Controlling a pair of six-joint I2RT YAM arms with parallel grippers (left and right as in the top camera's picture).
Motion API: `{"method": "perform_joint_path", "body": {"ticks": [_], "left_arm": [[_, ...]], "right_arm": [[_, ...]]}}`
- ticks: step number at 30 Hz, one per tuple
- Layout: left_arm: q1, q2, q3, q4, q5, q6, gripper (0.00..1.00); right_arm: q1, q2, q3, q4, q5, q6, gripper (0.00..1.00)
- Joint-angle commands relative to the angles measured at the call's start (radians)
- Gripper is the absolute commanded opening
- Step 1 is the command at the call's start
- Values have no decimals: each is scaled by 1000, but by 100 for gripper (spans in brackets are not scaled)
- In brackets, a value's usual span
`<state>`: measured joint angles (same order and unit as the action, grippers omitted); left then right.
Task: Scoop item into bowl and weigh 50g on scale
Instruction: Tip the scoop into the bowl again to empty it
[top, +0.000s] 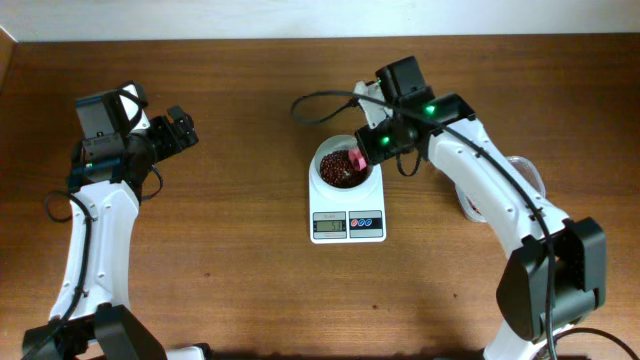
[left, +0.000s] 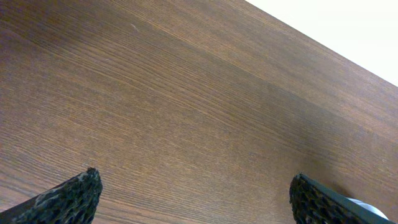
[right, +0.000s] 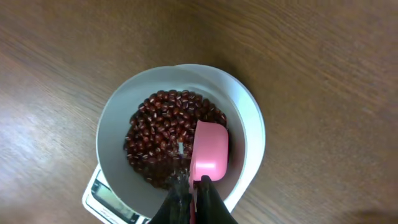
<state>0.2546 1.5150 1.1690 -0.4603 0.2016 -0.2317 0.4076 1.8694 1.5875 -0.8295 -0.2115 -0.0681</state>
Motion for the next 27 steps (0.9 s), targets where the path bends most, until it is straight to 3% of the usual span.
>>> {"method": "perform_joint_path", "body": {"ticks": [1, 19, 23, 27], "left_arm": [[3, 2, 14, 2, -8, -10, 99], [3, 2, 14, 2, -8, -10, 99], [3, 2, 14, 2, -8, -10, 99], [3, 2, 14, 2, -8, -10, 99]], "right_arm": [[19, 6, 2, 34, 59, -33, 4], [19, 17, -35, 34, -88, 21, 4], [18, 17, -35, 94, -12, -147, 4], [18, 21, -40, 77, -13, -204, 4]]}}
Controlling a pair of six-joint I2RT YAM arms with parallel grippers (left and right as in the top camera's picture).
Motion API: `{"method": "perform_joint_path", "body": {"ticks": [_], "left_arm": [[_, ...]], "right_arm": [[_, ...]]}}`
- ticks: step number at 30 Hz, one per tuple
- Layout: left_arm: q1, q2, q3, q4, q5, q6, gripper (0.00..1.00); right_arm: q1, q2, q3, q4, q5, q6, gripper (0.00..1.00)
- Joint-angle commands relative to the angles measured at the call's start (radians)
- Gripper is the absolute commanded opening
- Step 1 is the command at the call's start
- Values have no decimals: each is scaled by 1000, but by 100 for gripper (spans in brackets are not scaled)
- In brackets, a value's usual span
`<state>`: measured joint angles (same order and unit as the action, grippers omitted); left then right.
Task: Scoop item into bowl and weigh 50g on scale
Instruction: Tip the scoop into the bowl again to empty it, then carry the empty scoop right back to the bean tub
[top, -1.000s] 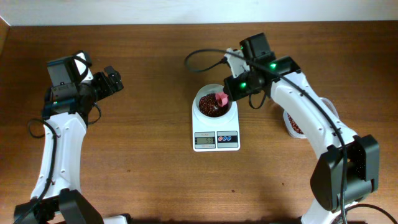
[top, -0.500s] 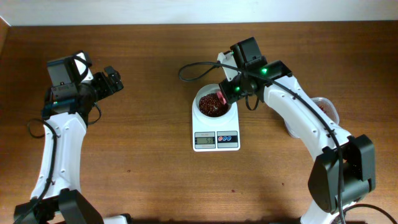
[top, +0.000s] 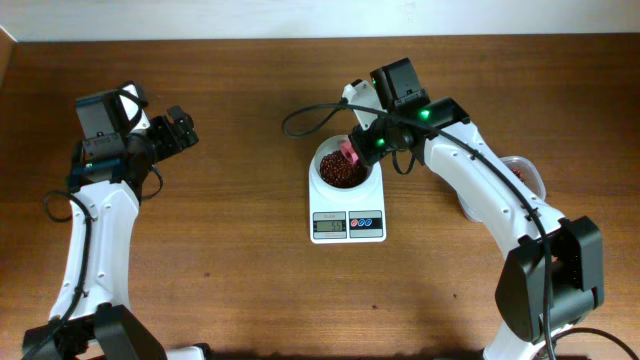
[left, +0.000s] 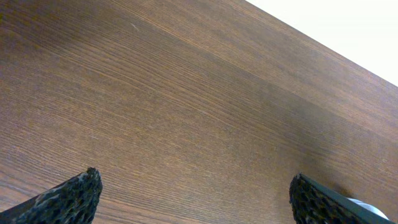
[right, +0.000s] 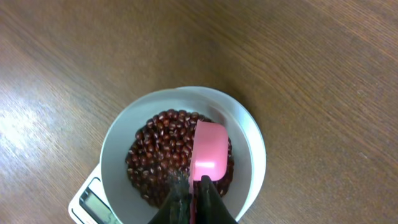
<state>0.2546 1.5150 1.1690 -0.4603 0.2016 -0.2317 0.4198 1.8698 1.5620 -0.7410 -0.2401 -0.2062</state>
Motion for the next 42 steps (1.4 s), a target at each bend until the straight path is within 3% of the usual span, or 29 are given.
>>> {"method": "perform_joint_path", "body": {"ticks": [1, 13, 19, 21, 26, 30, 35, 42], "left_arm": [[3, 2, 14, 2, -8, -10, 99], [3, 2, 14, 2, -8, -10, 99], [3, 2, 14, 2, -8, -10, 99], [3, 2, 14, 2, -8, -10, 99], [3, 2, 14, 2, -8, -10, 99], [3, 2, 14, 2, -8, -10, 99], [3, 2, 14, 2, -8, -10, 99], [3, 2, 14, 2, -8, -10, 99]], "right_arm": [[6, 24, -15, -22, 16, -72, 4], [6, 42, -15, -90, -151, -13, 4], [-2, 42, -14, -89, -189, 143, 4], [-26, 42, -14, -88, -272, 146, 4], [-142, 42, -14, -57, -362, 317, 4], [-258, 42, -14, -41, -628, 321, 4], [-335, 42, -14, -40, -826, 324, 4], [-349, 42, -14, -61, -853, 328, 4]]}}
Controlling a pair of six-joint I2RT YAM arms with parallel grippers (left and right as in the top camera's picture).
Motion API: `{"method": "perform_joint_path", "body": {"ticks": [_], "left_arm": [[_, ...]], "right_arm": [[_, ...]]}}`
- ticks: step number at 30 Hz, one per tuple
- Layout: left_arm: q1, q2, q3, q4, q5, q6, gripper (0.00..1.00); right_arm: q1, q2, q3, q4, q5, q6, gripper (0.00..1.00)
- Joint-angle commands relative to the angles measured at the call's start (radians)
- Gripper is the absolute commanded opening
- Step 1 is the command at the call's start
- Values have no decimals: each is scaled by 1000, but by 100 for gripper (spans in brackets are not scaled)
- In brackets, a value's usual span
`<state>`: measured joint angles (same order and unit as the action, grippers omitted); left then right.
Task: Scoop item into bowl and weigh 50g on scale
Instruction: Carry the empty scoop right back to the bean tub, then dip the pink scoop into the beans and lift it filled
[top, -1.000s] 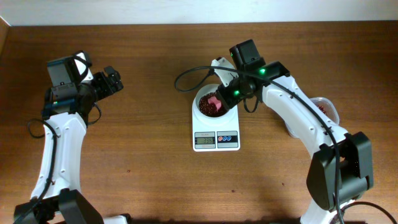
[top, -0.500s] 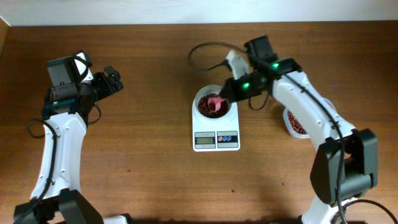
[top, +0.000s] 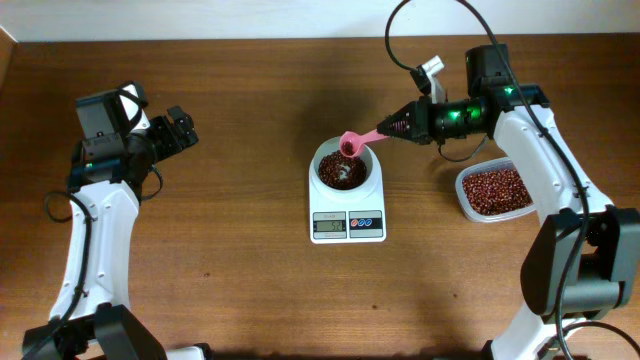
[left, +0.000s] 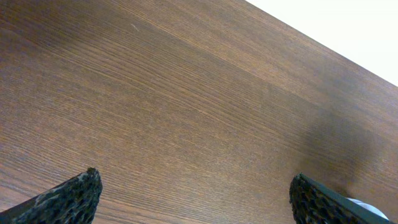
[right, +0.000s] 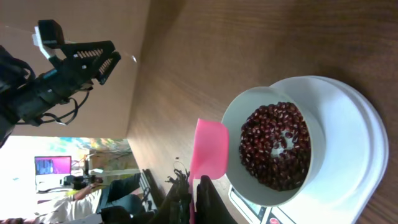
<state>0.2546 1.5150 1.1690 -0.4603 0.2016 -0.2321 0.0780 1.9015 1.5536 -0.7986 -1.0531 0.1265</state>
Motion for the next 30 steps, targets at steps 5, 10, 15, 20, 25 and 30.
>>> {"method": "perform_joint_path", "body": {"ticks": [5, 10, 15, 20, 25, 30], "left_arm": [[3, 2, 14, 2, -8, -9, 99], [3, 2, 14, 2, -8, -9, 99], [3, 2, 14, 2, -8, -9, 99], [3, 2, 14, 2, -8, -9, 99], [3, 2, 14, 2, -8, -9, 99], [3, 2, 14, 2, -8, -9, 99]], "right_arm": [[-90, 11, -6, -26, -155, -6, 4], [-238, 11, -6, -93, -156, -32, 4], [-457, 11, -6, -359, -101, -296, 4], [-667, 11, -6, -539, 52, -415, 4], [-782, 0, -3, -621, 196, -412, 4], [-776, -94, 65, -668, 303, -368, 4]]}}
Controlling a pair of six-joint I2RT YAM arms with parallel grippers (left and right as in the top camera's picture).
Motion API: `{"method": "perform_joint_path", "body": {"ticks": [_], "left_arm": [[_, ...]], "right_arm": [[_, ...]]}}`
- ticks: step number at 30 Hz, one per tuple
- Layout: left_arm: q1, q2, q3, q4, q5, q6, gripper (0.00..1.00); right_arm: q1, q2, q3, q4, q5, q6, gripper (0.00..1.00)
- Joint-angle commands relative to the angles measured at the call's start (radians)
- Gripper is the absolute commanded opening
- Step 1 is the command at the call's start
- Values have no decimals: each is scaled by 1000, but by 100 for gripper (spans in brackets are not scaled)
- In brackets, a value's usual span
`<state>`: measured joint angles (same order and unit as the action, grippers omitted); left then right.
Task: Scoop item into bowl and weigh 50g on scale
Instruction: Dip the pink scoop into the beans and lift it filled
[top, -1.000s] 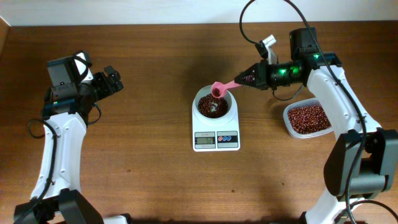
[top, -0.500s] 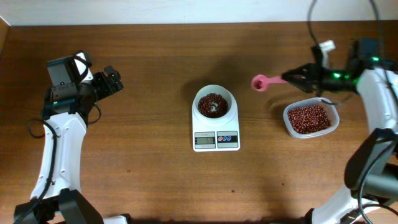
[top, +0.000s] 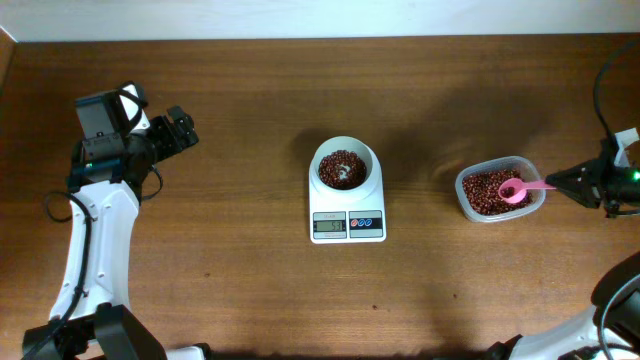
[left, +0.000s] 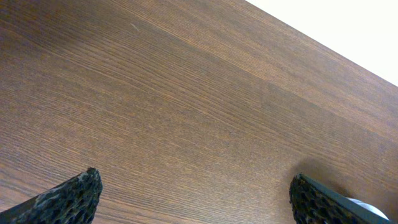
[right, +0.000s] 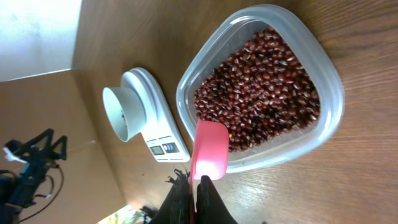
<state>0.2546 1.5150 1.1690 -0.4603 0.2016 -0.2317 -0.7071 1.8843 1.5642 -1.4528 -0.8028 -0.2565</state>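
Observation:
A white bowl (top: 345, 166) with red beans stands on the white scale (top: 348, 225) at the table's middle; both show in the right wrist view too, bowl (right: 122, 113), scale (right: 161, 148). My right gripper (top: 572, 181) is shut on the handle of a pink scoop (top: 516, 189), whose cup (right: 209, 149) hangs over the near rim of the clear tub of red beans (top: 494, 189). The left gripper (top: 181, 128) is open at the far left, above bare wood, its fingertips (left: 74, 194) wide apart.
The clear bean tub (right: 261, 87) sits right of the scale. The table's far edge meets a white wall (top: 320, 18). My right arm reaches in from the right edge.
My right gripper has moved with the pink scoop from over the bowl on the scale to the clear bean tub at the right. The left arm has stayed where it was.
The scoop was tipped down inside the bowl on the scale, then a little higher over the beans. Later it was held level at the bowl's far rim with the arm drawn back. Now it is over the bean tub. The left gripper stayed open throughout.

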Motion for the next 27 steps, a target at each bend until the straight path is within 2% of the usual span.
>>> {"method": "perform_joint_path", "body": {"ticks": [1, 4, 10, 18, 24, 27], "left_arm": [[3, 2, 14, 2, -8, -10, 99], [3, 2, 14, 2, -8, -10, 99], [3, 2, 14, 2, -8, -10, 99], [3, 2, 14, 2, -8, -10, 99], [3, 2, 14, 2, -8, -10, 99], [3, 2, 14, 2, -8, -10, 99]], "right_arm": [[27, -106, 75, -17, 134, 53, 4], [94, -169, 111, -16, 319, 117, 4], [306, -196, 121, 56, 525, 169, 4], [673, -196, 121, 128, 1135, 168, 4], [801, -194, 121, 105, 1170, 156, 4], [805, -194, 208, 64, 1043, 148, 4]]}}
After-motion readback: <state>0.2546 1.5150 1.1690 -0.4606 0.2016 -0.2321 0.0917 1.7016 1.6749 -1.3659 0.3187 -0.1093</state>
